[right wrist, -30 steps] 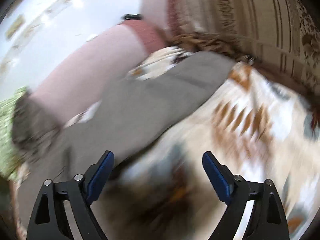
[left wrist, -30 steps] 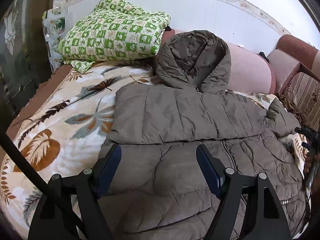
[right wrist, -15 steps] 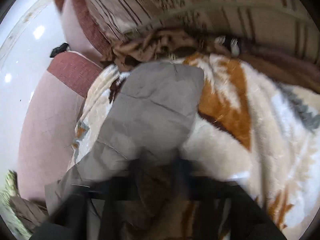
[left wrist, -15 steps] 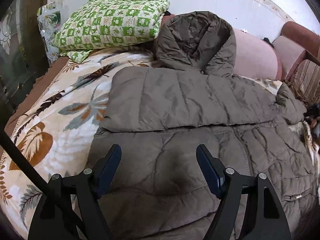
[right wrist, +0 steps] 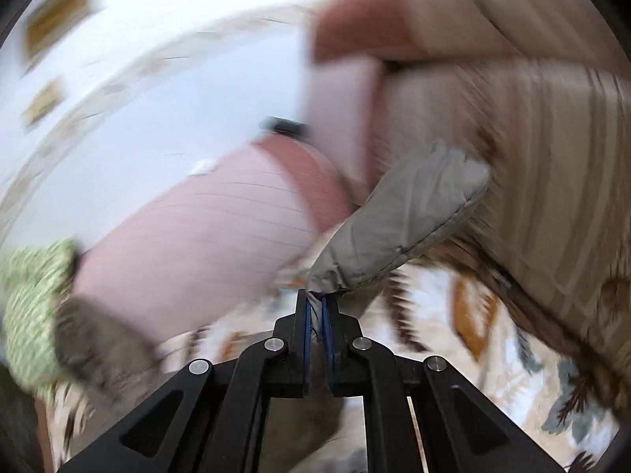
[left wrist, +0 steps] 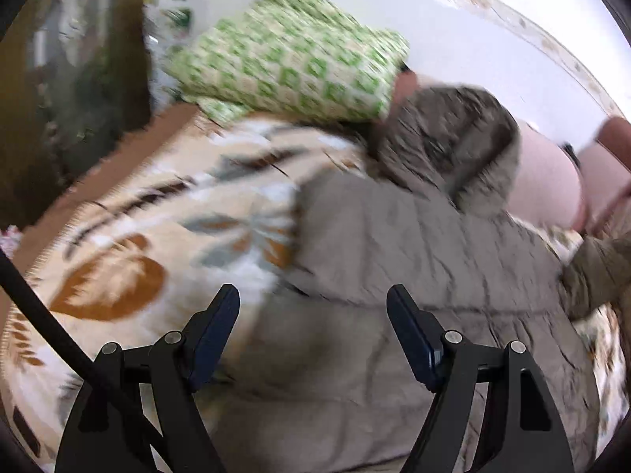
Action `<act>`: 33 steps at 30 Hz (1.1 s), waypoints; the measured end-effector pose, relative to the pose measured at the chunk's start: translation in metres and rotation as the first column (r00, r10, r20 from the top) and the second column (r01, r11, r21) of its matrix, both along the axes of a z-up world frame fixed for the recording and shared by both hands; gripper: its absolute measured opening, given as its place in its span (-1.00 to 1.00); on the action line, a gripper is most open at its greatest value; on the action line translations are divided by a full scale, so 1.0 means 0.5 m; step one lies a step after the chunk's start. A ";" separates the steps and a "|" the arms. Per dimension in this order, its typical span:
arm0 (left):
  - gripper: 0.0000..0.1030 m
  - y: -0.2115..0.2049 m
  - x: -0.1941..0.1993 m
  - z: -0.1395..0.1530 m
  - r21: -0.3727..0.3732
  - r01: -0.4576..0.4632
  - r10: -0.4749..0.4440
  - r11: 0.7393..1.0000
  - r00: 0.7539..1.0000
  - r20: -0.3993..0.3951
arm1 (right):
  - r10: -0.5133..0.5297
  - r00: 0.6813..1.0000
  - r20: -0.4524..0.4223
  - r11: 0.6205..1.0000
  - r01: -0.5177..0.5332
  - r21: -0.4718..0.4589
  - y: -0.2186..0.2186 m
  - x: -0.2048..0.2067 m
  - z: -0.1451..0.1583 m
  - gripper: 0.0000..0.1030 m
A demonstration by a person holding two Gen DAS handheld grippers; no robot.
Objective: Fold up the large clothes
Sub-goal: 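Grasp the other coat sleeve with the right tool, then fold the held sleeve across the coat body with the right tool, release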
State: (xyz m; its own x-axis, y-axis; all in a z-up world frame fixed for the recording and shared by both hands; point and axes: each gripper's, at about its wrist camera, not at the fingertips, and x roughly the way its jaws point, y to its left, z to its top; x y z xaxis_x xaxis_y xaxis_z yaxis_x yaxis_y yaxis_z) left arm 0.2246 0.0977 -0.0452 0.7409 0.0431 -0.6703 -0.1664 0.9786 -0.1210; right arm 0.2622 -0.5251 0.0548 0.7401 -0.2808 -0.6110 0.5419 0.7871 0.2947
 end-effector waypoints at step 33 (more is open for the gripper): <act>0.48 0.257 -0.022 0.047 -0.118 -0.316 0.320 0.941 0.947 0.020 | 0.684 0.679 -0.266 0.631 -0.734 -0.251 1.029 0.094 -0.211 -0.45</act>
